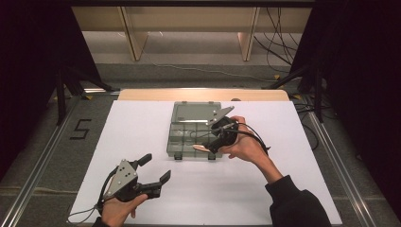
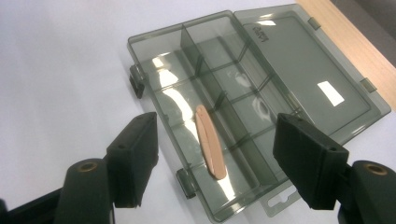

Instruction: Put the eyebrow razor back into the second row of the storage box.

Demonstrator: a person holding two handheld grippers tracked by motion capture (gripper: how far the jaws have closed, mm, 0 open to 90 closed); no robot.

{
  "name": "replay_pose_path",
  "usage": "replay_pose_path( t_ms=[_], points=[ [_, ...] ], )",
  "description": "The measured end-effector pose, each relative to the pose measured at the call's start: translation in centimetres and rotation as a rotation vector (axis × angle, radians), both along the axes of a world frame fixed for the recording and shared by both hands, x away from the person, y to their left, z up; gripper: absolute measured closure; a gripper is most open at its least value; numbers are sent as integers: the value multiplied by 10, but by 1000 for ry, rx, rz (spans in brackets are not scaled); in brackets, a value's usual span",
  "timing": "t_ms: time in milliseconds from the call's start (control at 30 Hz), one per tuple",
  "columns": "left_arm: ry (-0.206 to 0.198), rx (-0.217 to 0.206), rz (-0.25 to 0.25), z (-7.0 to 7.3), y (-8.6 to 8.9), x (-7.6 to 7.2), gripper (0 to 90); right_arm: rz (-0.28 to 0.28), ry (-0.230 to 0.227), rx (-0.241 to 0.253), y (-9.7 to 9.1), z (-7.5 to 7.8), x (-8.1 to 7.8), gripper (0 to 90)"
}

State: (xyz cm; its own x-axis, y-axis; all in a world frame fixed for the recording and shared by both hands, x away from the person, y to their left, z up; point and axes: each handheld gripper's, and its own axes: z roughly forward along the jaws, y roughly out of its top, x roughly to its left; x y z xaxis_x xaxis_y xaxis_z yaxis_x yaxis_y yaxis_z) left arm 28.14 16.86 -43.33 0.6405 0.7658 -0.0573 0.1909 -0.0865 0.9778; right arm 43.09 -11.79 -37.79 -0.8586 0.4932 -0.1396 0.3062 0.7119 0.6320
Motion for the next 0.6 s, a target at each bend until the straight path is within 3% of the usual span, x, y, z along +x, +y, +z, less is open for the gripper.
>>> replay_pose_path(
  t_ms=[100,333,600],
  points=[
    [-5,-11,-3,-1,-1,1,162,2,-16,21,-5,1,-3,321],
    [-3,-8,-2,-1,-1,1,162,-17,0,60,-13,0,-12,311],
    [2,-12,0,-1,-1,0,161,-43,-34,115,-28,-4,-26,265]
  ],
)
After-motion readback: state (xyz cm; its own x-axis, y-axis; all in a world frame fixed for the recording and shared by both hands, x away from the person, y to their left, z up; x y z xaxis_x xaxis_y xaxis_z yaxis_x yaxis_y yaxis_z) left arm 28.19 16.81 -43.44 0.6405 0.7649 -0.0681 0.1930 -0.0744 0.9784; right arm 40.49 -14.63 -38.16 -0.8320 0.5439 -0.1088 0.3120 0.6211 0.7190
